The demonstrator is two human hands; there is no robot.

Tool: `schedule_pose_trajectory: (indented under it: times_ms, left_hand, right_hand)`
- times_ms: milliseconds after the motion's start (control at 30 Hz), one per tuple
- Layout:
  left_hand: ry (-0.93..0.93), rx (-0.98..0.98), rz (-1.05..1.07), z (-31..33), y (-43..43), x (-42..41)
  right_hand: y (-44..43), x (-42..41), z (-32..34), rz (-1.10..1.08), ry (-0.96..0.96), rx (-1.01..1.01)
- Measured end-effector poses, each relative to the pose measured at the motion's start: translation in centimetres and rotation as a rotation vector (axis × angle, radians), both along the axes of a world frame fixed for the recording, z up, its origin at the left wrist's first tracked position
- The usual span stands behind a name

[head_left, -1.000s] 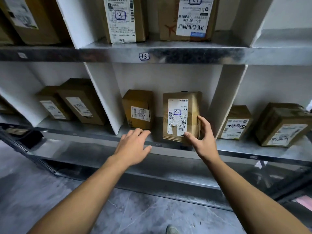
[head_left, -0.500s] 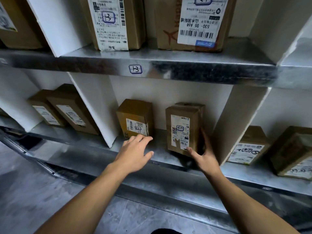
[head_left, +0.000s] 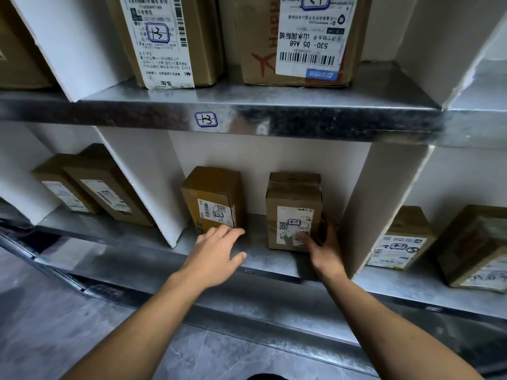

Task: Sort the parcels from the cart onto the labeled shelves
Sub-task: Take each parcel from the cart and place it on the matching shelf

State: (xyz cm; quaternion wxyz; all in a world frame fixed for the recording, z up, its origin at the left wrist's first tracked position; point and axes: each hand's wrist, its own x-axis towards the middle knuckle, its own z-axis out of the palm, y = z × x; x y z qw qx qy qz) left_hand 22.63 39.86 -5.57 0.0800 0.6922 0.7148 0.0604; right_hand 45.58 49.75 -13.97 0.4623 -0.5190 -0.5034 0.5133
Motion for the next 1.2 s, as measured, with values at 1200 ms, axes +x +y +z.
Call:
schedule_pose_trajectory:
  times_ms: [1200]
  left_hand:
    - [0.048, -0.032, -0.515, -3.1, -11.5, 7.5]
  right_hand:
    - [-27.6, 8.1, 2.0, -0.015, -1.544, 0.223]
